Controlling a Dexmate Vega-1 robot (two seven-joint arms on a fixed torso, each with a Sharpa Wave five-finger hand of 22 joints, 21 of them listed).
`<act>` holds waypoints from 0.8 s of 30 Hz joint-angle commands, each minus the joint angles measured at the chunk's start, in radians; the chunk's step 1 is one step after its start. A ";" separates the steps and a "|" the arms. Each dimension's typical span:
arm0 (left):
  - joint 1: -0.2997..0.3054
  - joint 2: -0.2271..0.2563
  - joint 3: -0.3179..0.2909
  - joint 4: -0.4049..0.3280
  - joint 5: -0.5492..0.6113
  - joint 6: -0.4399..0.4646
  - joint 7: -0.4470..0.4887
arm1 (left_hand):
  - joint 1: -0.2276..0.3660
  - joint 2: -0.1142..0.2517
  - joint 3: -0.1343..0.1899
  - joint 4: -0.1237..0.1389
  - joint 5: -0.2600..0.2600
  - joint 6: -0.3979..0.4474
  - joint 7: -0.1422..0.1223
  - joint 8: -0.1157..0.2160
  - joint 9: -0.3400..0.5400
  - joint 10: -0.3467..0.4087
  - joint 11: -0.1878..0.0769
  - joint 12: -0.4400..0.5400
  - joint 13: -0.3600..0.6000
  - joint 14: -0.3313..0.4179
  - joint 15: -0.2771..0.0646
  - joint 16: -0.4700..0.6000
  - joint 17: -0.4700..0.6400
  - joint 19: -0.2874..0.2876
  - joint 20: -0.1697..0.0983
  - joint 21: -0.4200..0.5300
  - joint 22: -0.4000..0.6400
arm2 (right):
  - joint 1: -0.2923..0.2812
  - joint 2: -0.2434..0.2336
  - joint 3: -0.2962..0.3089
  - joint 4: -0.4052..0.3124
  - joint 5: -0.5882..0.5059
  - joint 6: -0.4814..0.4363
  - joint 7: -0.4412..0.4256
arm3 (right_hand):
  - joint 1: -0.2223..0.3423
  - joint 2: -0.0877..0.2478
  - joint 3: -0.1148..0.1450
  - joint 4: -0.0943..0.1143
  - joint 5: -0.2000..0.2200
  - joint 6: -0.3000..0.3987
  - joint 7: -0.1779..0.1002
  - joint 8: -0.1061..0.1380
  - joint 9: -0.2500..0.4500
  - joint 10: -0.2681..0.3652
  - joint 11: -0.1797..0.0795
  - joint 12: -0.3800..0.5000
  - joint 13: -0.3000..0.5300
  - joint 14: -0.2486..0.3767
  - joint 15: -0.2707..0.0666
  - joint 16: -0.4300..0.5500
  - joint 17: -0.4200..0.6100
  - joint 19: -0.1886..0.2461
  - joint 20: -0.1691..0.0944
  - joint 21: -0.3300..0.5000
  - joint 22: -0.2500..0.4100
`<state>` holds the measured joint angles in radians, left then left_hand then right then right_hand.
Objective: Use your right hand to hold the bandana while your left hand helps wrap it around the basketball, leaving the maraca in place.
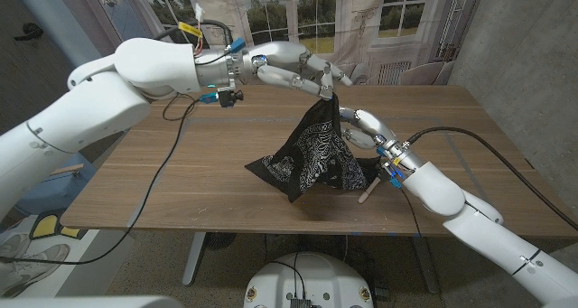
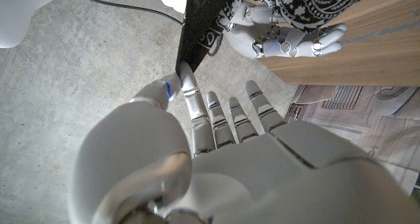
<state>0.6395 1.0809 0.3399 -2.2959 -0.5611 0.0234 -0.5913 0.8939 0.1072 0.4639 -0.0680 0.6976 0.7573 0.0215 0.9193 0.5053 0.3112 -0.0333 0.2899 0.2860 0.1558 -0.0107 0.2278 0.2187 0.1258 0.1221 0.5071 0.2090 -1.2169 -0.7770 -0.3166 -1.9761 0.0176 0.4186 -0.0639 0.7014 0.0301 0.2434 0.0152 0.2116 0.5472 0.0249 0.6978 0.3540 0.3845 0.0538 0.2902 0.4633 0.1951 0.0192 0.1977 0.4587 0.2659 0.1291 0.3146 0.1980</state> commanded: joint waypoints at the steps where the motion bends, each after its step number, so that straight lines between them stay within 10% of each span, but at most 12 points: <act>1: -0.114 -0.045 0.094 0.084 -0.010 0.034 -0.149 | -0.105 -0.034 -0.076 0.001 -0.162 -0.226 0.044 -0.174 0.133 -0.076 0.069 -0.035 -0.006 -0.053 0.071 -0.021 -0.011 -0.052 0.047 -0.011 -0.003 | 0.074 0.008 -0.047 0.099 0.072 0.112 0.081 | -0.142 -0.055 -0.077 0.043 -0.001 -0.125 -0.007 -0.117 -0.065 -0.036 0.021 0.000 0.005 -0.003 0.017 0.011 -0.004 -0.016 0.019 -0.010 0.004; 4: -0.122 -0.056 0.099 0.102 -0.013 0.017 -0.166 | -0.196 -0.075 -0.147 0.014 -0.326 -0.330 0.069 -0.314 0.029 -0.112 0.081 -0.039 -0.010 -0.070 0.084 -0.022 -0.014 -0.071 0.052 -0.022 -0.004 | 0.085 0.012 -0.052 0.110 0.073 0.122 0.087 | -0.190 -0.089 -0.116 0.053 0.009 -0.230 0.001 -0.198 -0.103 -0.066 0.022 -0.010 0.000 -0.016 0.025 0.011 -0.009 -0.027 0.028 -0.017 0.005; 6: -0.137 -0.061 0.106 0.112 -0.017 0.019 -0.188 | -0.252 -0.092 -0.181 0.025 -0.437 -0.474 0.042 -0.441 -0.047 -0.162 0.107 -0.051 -0.016 -0.095 0.106 -0.026 -0.012 -0.092 0.066 -0.036 -0.005 | 0.093 0.015 -0.055 0.117 0.075 0.124 0.090 | -0.216 -0.117 -0.144 0.057 0.019 -0.295 0.007 -0.248 -0.126 -0.096 0.032 -0.022 -0.005 -0.023 0.029 0.012 -0.011 -0.033 0.031 -0.021 0.005; 10: -0.145 -0.076 0.114 0.134 -0.029 0.016 -0.201 | -0.319 -0.132 -0.231 0.035 -0.490 -0.657 0.030 -0.602 -0.149 -0.237 0.137 -0.065 -0.023 -0.146 0.137 -0.031 -0.012 -0.124 0.077 -0.060 -0.005 | 0.107 0.036 -0.062 0.145 0.079 0.144 0.083 | -0.243 -0.152 -0.190 0.062 0.055 -0.449 0.027 -0.361 -0.164 -0.171 0.042 -0.057 -0.018 -0.056 0.034 0.012 -0.015 -0.060 0.035 -0.037 0.005; 13: -0.141 -0.078 0.112 0.138 -0.029 0.016 -0.193 | -0.333 -0.142 -0.244 0.038 -0.490 -0.695 0.024 -0.633 -0.168 -0.262 0.139 -0.071 -0.025 -0.163 0.147 -0.034 -0.011 -0.138 0.078 -0.068 -0.004 | 0.110 0.042 -0.064 0.149 0.079 0.142 0.078 | -0.245 -0.165 -0.217 0.061 0.081 -0.548 0.039 -0.431 -0.173 -0.219 0.039 -0.079 -0.027 -0.067 0.034 0.015 -0.017 -0.066 0.039 -0.042 0.006; 18: -0.114 -0.067 0.091 0.140 -0.011 0.017 -0.136 | -0.341 -0.146 -0.250 0.040 -0.489 -0.713 0.024 -0.649 -0.179 -0.273 0.139 -0.073 -0.026 -0.166 0.146 -0.032 -0.011 -0.141 0.077 -0.071 -0.004 | 0.127 0.056 -0.074 0.166 0.088 0.130 0.079 | -0.248 -0.173 -0.234 0.060 0.095 -0.606 0.046 -0.469 -0.174 -0.243 0.046 -0.087 -0.033 -0.076 0.037 0.016 -0.018 -0.075 0.039 -0.047 0.005; 22: -0.077 -0.072 0.072 0.163 -0.018 -0.001 -0.087 | -0.347 -0.145 -0.253 0.043 -0.488 -0.706 0.023 -0.653 -0.188 -0.266 0.133 -0.068 -0.026 -0.156 0.135 -0.026 -0.010 -0.140 0.076 -0.071 -0.004 | 0.132 0.068 -0.079 0.175 0.058 0.138 0.061 | -0.249 -0.153 -0.245 0.066 0.114 -0.477 0.032 -0.434 -0.167 -0.243 0.044 -0.082 -0.040 -0.067 0.035 0.026 -0.017 -0.068 0.043 -0.046 0.005; 24: -0.062 -0.074 0.066 0.172 -0.016 -0.008 -0.064 | -0.349 -0.142 -0.253 0.045 -0.488 -0.700 0.022 -0.654 -0.192 -0.263 0.134 -0.066 -0.027 -0.148 0.133 -0.023 -0.010 -0.141 0.076 -0.072 -0.004 | 0.123 0.069 -0.072 0.161 0.026 0.125 0.037 | -0.186 -0.074 -0.207 0.048 0.123 -0.376 0.026 -0.402 -0.151 -0.223 0.041 -0.068 -0.042 -0.046 0.028 0.038 -0.018 -0.035 0.032 -0.035 0.006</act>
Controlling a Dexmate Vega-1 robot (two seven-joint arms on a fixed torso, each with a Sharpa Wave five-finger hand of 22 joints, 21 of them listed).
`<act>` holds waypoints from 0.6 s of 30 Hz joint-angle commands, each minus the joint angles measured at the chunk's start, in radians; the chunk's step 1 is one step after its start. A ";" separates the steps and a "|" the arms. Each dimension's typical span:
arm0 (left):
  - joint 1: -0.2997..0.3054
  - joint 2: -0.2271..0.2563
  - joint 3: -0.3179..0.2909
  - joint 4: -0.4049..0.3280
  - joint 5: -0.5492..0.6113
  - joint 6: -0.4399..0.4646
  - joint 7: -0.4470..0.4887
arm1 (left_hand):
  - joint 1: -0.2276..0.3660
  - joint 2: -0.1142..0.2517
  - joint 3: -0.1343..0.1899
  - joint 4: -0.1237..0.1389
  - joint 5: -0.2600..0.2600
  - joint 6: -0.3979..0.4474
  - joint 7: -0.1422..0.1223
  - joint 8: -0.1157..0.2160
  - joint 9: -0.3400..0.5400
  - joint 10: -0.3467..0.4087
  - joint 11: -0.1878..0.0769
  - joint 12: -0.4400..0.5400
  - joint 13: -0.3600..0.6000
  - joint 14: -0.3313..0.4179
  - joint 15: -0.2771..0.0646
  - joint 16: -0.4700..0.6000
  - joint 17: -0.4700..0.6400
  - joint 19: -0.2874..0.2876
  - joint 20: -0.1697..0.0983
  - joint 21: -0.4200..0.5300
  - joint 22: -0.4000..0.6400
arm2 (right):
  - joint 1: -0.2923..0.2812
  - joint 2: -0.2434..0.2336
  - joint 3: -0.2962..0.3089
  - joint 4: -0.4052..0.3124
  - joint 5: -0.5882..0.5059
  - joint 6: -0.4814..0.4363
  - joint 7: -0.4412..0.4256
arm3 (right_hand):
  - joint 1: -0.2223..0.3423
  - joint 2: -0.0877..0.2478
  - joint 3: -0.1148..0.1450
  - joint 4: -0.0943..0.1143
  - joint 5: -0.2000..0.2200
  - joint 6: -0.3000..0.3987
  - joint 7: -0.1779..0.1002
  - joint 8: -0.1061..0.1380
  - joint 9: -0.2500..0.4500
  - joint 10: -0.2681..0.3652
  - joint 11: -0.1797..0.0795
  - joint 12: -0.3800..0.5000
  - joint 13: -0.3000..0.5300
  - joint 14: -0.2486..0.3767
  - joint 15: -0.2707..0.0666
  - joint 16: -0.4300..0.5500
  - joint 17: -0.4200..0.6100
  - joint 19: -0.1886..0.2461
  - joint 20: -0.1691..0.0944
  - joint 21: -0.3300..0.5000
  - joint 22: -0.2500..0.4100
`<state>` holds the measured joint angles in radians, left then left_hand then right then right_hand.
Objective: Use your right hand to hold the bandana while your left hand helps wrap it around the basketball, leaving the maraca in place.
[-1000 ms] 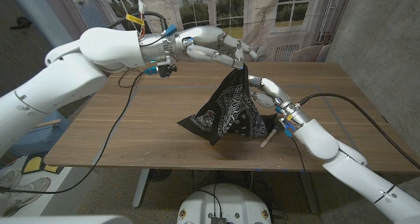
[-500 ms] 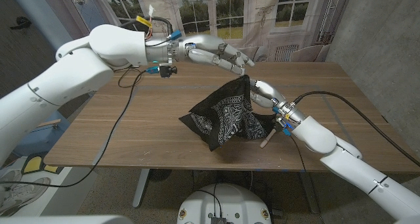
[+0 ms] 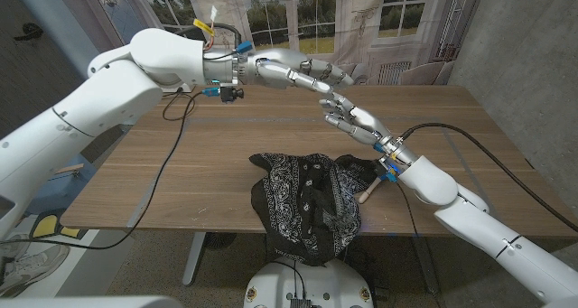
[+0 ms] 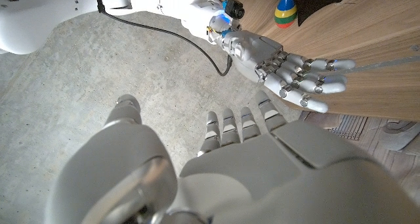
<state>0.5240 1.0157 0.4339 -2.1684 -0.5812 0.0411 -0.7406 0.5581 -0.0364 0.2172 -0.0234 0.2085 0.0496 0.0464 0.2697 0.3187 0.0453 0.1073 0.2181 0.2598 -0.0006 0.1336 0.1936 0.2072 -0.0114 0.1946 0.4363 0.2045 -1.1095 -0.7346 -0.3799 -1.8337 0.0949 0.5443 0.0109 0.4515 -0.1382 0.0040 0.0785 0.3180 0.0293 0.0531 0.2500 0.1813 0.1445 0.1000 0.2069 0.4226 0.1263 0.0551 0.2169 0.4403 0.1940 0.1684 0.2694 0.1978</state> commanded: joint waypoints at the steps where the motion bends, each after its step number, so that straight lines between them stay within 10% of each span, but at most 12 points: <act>1: 0.064 -0.009 -0.031 0.048 0.009 -0.029 0.100 | -0.014 0.004 -0.006 0.001 0.001 0.012 -0.005 -0.005 -0.008 0.006 -0.008 0.007 0.000 0.010 -0.013 0.012 0.002 -0.004 0.003 -0.002 0.001 | 0.011 0.021 -0.005 0.006 -0.067 -0.018 -0.045 | 0.111 0.127 0.058 -0.037 0.012 0.173 -0.008 0.058 0.030 0.032 -0.008 0.024 -0.002 0.039 -0.017 0.025 -0.003 0.072 -0.009 0.023 0.006; 5: 0.095 -0.011 -0.033 0.047 0.039 -0.020 0.167 | -0.019 0.019 -0.004 0.004 0.001 0.039 -0.024 -0.007 -0.025 0.027 -0.022 0.018 -0.002 0.036 -0.033 0.023 0.003 -0.006 0.004 -0.004 0.002 | -0.011 -0.017 0.007 -0.068 -0.137 -0.133 -0.059 | 0.259 0.189 0.131 -0.128 -0.038 0.274 -0.059 0.100 0.051 0.094 -0.015 0.048 -0.002 0.100 -0.022 0.040 -0.018 0.131 -0.004 0.049 0.011; 12: 0.083 -0.052 -0.006 0.117 0.023 -0.053 0.139 | -0.030 0.041 0.000 0.014 -0.002 0.030 -0.033 -0.022 -0.040 0.035 -0.023 0.022 -0.003 0.041 -0.033 0.026 0.004 -0.011 0.009 -0.007 0.004 | -0.031 -0.100 0.005 -0.203 -0.229 -0.372 -0.034 | 0.332 0.214 0.178 -0.186 -0.077 0.348 -0.101 0.122 0.058 0.135 -0.025 0.058 -0.003 0.183 -0.041 0.055 -0.033 0.231 -0.023 0.099 0.016; 18: 0.071 -0.068 0.001 0.156 0.006 -0.073 0.110 | -0.035 0.047 0.000 0.016 -0.005 0.021 -0.044 -0.032 -0.048 0.035 -0.024 0.023 -0.004 0.042 -0.033 0.026 0.005 -0.013 0.011 -0.008 0.004 | -0.012 -0.149 -0.022 -0.265 -0.252 -0.512 0.025 | 0.258 0.167 0.140 -0.175 -0.104 0.174 -0.187 0.024 0.044 0.036 -0.030 0.016 -0.003 0.088 -0.006 0.017 -0.029 0.118 0.042 0.059 0.013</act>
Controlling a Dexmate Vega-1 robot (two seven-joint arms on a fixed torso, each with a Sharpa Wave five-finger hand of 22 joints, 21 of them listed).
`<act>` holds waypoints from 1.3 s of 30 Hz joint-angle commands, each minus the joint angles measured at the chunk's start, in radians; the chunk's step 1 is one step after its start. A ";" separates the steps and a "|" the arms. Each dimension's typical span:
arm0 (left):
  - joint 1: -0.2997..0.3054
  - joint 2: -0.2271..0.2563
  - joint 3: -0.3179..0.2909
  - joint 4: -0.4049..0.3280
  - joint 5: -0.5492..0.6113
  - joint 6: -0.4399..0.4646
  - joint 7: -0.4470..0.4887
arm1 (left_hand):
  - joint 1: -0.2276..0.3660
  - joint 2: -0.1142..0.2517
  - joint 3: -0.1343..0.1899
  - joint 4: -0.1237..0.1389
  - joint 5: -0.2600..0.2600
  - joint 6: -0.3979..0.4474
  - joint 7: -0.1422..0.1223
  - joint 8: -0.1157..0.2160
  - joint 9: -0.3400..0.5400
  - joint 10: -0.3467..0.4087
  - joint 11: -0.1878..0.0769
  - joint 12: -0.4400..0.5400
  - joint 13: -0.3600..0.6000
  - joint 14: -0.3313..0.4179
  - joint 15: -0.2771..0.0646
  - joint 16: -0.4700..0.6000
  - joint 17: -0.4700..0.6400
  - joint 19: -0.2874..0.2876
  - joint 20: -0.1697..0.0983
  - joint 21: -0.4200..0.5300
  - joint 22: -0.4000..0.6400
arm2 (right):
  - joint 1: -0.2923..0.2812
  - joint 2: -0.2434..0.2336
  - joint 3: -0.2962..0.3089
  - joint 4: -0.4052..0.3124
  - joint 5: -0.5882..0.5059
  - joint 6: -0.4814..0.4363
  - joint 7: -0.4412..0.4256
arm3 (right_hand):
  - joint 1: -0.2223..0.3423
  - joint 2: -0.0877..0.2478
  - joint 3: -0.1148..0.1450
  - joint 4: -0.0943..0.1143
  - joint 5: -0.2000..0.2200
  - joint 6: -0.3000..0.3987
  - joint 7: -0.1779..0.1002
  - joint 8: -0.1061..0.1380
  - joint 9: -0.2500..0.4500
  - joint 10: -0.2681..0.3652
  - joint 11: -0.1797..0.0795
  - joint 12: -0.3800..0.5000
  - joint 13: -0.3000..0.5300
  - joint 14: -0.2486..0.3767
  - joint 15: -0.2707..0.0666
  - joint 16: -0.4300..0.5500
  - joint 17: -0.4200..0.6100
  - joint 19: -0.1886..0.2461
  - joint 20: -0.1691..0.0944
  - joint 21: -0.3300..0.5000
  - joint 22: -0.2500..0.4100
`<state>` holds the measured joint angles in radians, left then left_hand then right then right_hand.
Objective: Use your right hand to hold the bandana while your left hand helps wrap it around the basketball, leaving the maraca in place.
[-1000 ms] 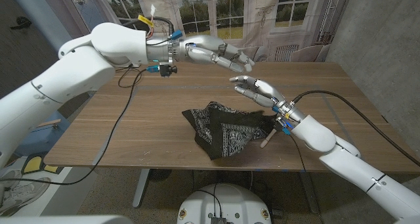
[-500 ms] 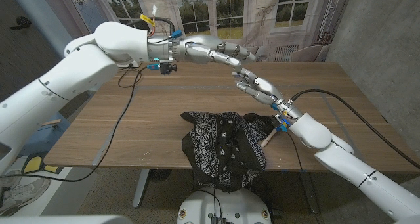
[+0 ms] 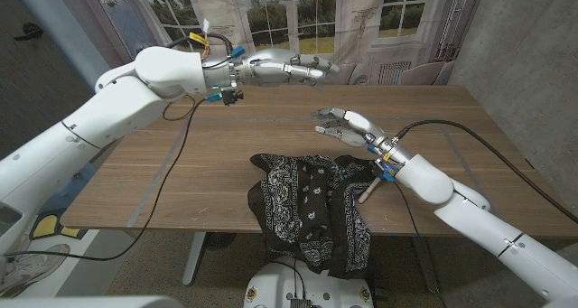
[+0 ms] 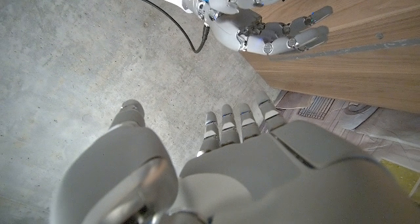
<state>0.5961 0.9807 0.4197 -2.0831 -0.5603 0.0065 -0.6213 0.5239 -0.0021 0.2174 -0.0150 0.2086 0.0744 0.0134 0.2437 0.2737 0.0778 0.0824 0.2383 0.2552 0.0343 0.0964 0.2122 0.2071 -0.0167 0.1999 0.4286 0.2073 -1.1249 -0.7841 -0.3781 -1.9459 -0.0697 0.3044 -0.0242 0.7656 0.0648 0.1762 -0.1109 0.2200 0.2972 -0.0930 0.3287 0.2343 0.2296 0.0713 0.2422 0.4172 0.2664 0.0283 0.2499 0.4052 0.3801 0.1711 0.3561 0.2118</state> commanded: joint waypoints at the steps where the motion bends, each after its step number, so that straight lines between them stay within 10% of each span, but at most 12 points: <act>1: -0.004 -0.036 0.017 0.077 -0.018 -0.041 -0.014 | -0.001 0.013 0.000 0.008 -0.005 -0.003 -0.011 -0.006 -0.004 0.003 0.000 0.003 0.001 0.006 0.004 0.007 0.005 -0.008 0.006 0.000 0.002 | 0.012 -0.106 -0.031 -0.157 -0.083 -0.288 0.075 | -0.070 -0.047 -0.043 0.016 -0.001 -0.114 -0.056 -0.070 -0.014 -0.072 -0.008 -0.028 0.002 -0.078 0.025 -0.024 0.007 -0.086 0.043 -0.037 -0.004; 9: -0.008 -0.043 0.015 0.105 -0.032 -0.059 -0.030 | -0.004 0.015 -0.001 0.008 -0.007 -0.009 -0.016 -0.013 -0.011 -0.002 0.003 0.001 0.000 0.004 0.005 0.005 0.004 -0.011 0.008 -0.002 0.002 | 0.065 -0.156 -0.081 -0.190 -0.061 -0.371 0.169 | -0.090 -0.061 -0.075 0.016 0.035 -0.364 -0.089 -0.162 -0.042 -0.188 -0.009 -0.051 -0.019 -0.162 0.048 -0.040 -0.010 -0.137 0.046 -0.077 -0.015; 17: 0.006 -0.047 -0.006 0.110 -0.073 -0.057 -0.016 | -0.040 -0.001 -0.023 0.019 -0.012 -0.037 -0.048 -0.037 -0.034 -0.017 0.010 -0.002 0.000 -0.006 0.016 0.001 0.006 -0.021 0.014 -0.008 0.005 | 0.095 -0.194 -0.135 -0.252 -0.125 -0.439 0.198 | -0.123 -0.073 -0.103 0.028 0.041 -0.288 -0.124 -0.120 -0.040 -0.239 -0.017 -0.052 -0.034 -0.219 0.078 -0.051 -0.022 -0.167 0.046 -0.102 -0.018; 25: 0.130 -0.054 -0.094 0.056 -0.070 -0.103 0.186 | -0.159 0.018 -0.065 0.074 -0.009 -0.098 -0.211 -0.062 -0.082 -0.096 -0.002 -0.028 -0.014 -0.105 0.040 -0.026 0.004 -0.114 0.012 -0.049 0.011 | 0.101 -0.190 -0.182 -0.281 -0.246 -0.447 0.160 | -0.110 -0.074 -0.106 0.019 0.050 -0.308 -0.126 -0.130 -0.037 -0.259 -0.020 -0.048 -0.043 -0.287 0.096 -0.065 -0.034 -0.203 0.047 -0.125 -0.022; 33: 0.243 -0.027 -0.184 -0.050 0.053 -0.067 0.447 | -0.183 0.022 -0.076 0.078 -0.005 -0.133 -0.228 -0.066 -0.091 -0.168 -0.040 -0.046 -0.032 -0.177 0.037 -0.035 -0.008 -0.158 0.013 -0.074 0.006 | 0.139 -0.163 -0.244 -0.285 -0.348 -0.466 0.207 | -0.121 -0.104 -0.137 0.018 0.064 -0.420 -0.112 -0.159 -0.040 -0.312 -0.016 -0.051 -0.051 -0.325 0.095 -0.054 -0.049 -0.257 0.047 -0.154 -0.025; 39: 0.239 -0.032 -0.201 -0.033 -0.007 -0.044 0.435 | -0.189 0.026 -0.076 0.080 -0.005 -0.139 -0.231 -0.066 -0.092 -0.163 -0.044 -0.041 -0.036 -0.159 0.038 -0.024 -0.010 -0.147 0.012 -0.071 0.006 | 0.178 -0.136 -0.286 -0.269 -0.397 -0.451 0.257 | -0.116 -0.098 -0.139 0.019 0.072 -0.449 -0.121 -0.154 -0.041 -0.331 -0.017 -0.051 -0.053 -0.330 0.097 -0.050 -0.053 -0.264 0.047 -0.156 -0.025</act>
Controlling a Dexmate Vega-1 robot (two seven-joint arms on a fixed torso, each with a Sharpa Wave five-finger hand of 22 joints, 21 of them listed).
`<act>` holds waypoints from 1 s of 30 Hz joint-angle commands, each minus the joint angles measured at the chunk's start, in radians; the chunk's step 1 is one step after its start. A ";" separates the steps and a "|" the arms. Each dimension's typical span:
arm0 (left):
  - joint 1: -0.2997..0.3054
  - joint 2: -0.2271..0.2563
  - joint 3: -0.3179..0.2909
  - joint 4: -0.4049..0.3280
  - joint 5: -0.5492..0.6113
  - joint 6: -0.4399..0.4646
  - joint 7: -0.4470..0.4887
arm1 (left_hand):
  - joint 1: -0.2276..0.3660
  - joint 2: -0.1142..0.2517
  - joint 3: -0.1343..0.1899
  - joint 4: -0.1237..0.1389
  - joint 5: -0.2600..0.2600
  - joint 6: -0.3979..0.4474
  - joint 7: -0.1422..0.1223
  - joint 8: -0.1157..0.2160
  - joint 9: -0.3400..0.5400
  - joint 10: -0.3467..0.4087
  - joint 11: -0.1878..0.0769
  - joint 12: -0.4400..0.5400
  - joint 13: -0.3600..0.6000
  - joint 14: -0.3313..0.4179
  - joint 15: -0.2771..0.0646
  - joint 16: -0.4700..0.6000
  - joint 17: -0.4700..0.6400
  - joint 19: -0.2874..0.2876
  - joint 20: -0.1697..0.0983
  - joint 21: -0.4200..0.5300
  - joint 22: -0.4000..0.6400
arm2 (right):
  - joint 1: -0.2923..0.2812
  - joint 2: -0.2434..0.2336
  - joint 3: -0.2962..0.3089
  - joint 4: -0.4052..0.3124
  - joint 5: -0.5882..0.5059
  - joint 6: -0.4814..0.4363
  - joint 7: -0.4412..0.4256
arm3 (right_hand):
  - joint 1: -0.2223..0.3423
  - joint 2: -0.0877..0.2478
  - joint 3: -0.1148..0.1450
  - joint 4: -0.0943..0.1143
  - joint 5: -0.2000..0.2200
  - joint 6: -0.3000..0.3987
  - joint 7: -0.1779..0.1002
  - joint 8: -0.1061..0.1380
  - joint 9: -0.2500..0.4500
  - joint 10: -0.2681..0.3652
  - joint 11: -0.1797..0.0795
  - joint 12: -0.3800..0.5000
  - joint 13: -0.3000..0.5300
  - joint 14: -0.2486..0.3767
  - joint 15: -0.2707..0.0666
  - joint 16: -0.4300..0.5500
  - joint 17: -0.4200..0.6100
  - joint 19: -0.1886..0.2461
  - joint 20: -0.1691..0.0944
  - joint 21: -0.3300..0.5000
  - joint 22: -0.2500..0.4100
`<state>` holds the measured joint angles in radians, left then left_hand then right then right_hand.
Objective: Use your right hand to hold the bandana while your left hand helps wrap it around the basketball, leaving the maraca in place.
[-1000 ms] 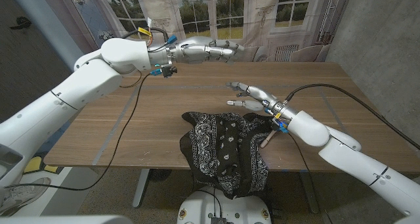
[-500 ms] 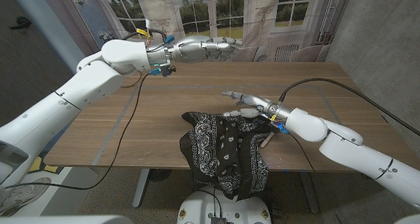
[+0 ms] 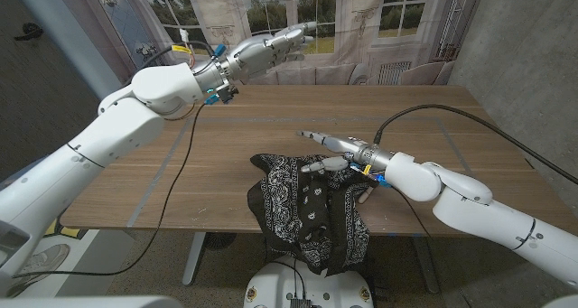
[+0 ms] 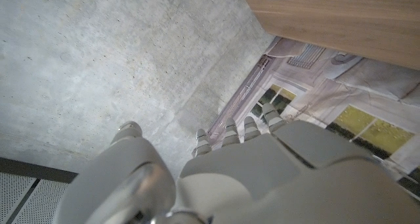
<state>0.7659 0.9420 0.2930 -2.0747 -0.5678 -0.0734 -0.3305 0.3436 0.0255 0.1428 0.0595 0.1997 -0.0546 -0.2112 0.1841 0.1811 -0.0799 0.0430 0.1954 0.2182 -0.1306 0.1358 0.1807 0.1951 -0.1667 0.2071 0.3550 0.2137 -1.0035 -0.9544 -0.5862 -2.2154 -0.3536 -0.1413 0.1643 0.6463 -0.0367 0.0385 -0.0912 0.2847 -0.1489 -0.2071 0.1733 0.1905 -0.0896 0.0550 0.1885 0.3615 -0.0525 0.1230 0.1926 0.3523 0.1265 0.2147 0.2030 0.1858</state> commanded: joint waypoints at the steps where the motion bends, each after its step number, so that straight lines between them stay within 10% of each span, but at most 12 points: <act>1: 0.070 0.004 -0.075 -0.036 -0.003 0.032 0.144 | -0.009 -0.001 -0.002 0.006 0.004 -0.013 -0.006 -0.007 0.000 -0.006 -0.003 0.002 0.001 0.006 -0.001 0.008 0.002 0.004 0.005 0.003 0.000 | 0.063 0.038 -0.084 0.002 -0.120 -0.005 0.082 | 0.007 0.008 0.000 -0.002 0.010 0.007 -0.009 0.008 0.003 -0.011 -0.001 0.005 0.002 -0.010 0.003 0.009 -0.001 -0.011 0.004 -0.003 0.001; 30: -0.018 -0.041 -0.007 0.060 -0.048 0.004 0.052 | -0.026 0.003 -0.009 0.010 0.006 -0.042 -0.007 -0.006 -0.001 -0.005 0.013 0.010 -0.005 0.015 0.001 0.015 0.000 0.025 0.006 0.008 0.000 | 0.216 0.167 -0.258 0.069 -0.497 -0.034 0.378 | 0.117 0.047 0.032 -0.045 0.044 -0.061 -0.013 0.015 0.007 -0.107 -0.003 0.009 -0.011 -0.024 -0.001 0.022 -0.028 0.027 0.002 0.014 0.005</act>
<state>0.7754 0.9108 0.2645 -2.0351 -0.6187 -0.0618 -0.2580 0.3252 0.0281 0.1345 0.0676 0.1998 -0.0954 -0.2161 0.1769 0.1772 -0.0797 0.0539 0.2006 0.2137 -0.1211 0.1375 0.1859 0.1954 -0.1520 0.2106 0.3590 0.2138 -0.8203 -0.8396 -0.7901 -2.1765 -0.6927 -0.1490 0.4619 0.7457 0.0046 0.0702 -0.1289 0.3216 -0.1700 -0.2144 0.1809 0.1933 -0.1685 0.0517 0.1886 0.3488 -0.0967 0.1315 0.2002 0.3254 0.1346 0.2151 0.2051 0.1862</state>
